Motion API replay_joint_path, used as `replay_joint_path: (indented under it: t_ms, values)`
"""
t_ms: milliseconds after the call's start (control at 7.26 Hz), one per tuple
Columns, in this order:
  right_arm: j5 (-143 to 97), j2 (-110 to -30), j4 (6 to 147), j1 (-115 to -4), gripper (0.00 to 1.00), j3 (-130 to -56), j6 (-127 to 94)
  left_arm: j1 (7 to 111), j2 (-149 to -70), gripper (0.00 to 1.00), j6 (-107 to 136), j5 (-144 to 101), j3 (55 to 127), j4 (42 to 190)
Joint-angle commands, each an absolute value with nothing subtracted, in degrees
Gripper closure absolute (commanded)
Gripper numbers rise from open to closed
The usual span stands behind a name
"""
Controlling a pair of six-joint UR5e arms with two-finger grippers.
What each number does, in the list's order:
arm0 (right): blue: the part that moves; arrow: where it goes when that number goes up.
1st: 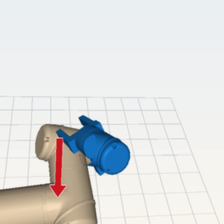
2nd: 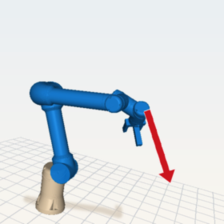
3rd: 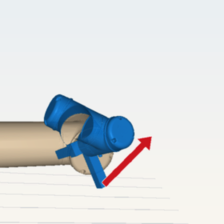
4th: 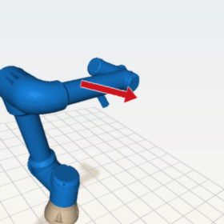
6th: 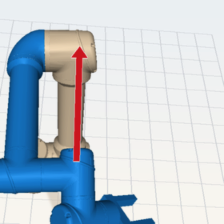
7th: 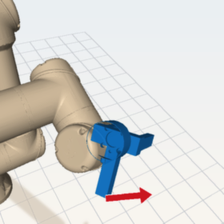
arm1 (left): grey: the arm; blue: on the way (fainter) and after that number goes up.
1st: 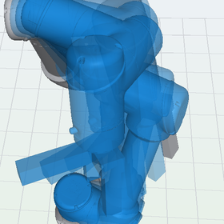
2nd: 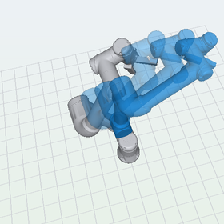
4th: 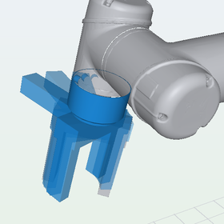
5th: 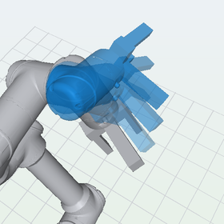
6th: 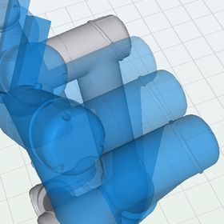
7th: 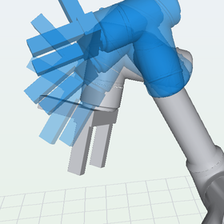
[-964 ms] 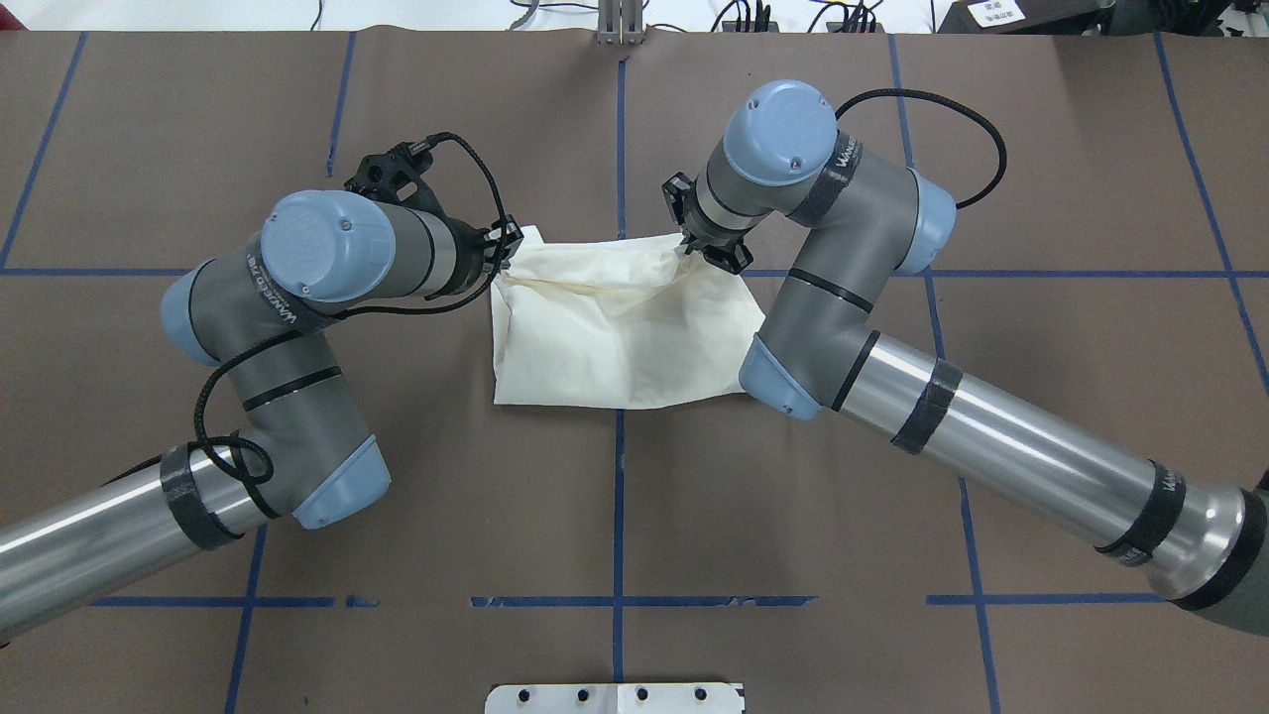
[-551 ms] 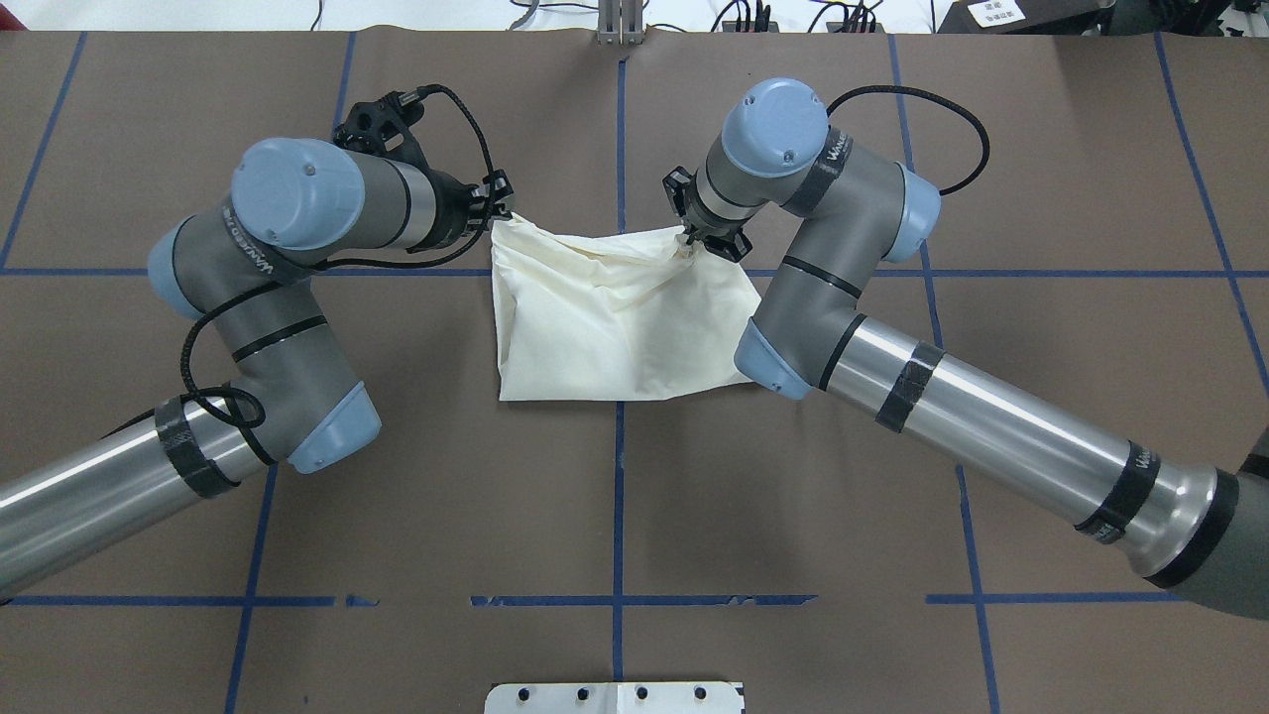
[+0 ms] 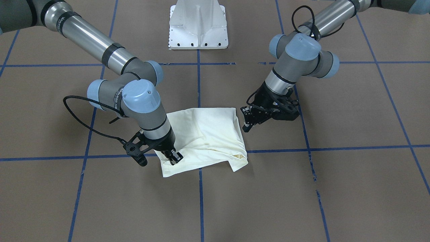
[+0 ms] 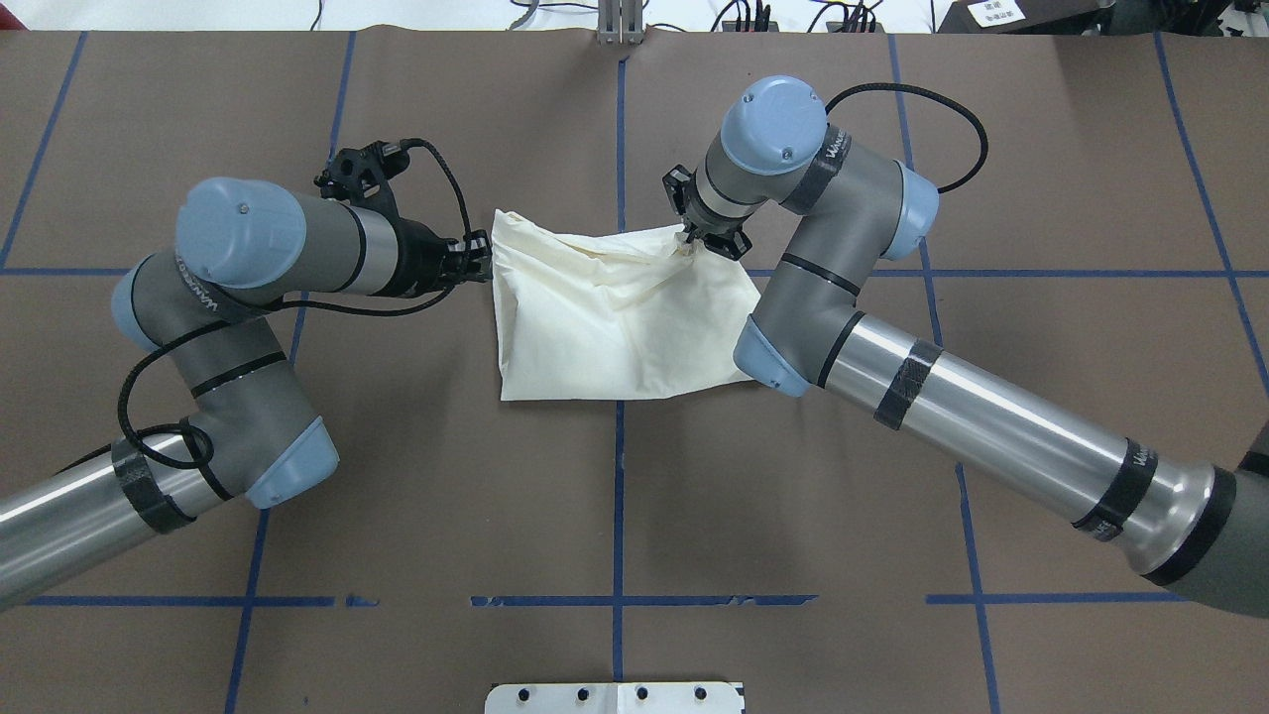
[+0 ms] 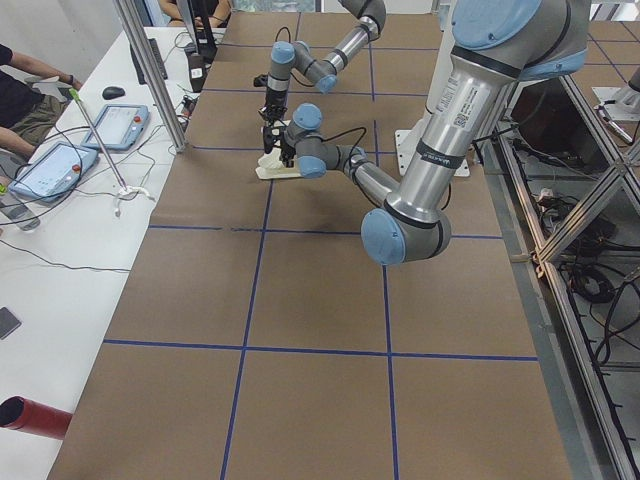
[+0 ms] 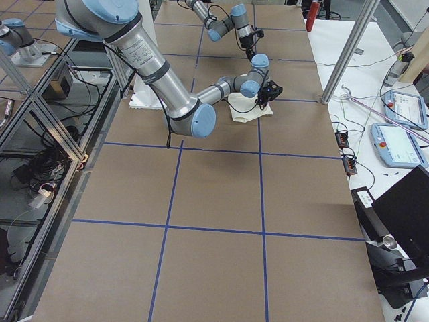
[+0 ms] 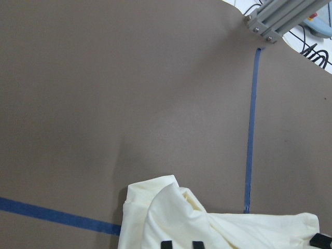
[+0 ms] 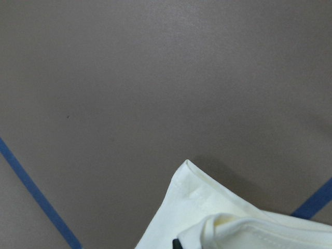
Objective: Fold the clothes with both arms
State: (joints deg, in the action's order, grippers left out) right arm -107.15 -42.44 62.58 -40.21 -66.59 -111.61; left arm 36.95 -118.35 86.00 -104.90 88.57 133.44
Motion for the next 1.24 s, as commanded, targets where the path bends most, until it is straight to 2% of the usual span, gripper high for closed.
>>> replay_joint_path:
  t_ms: [0, 551, 826, 1101]
  values:
    - [-108.1, -42.4, 62.6, -40.7, 1.00, -66.6, -111.6, 34.2, -118.5, 1.00, 85.4, -105.1, 86.6, 134.1]
    - [-108.1, -41.7, 62.7, -41.0, 1.00, -66.6, -111.7, 33.8, -118.9, 1.00, 84.3, -105.5, 84.8, 138.9]
    - [-108.1, -41.6, 62.6, -41.0, 1.00, -66.6, -111.7, 32.4, -118.9, 1.00, 84.3, -105.6, 81.3, 146.0]
    - [-108.1, -41.7, 62.7, -41.0, 1.00, -66.5, -111.7, 31.6, -119.1, 1.00, 84.3, -108.5, 82.9, 146.5]
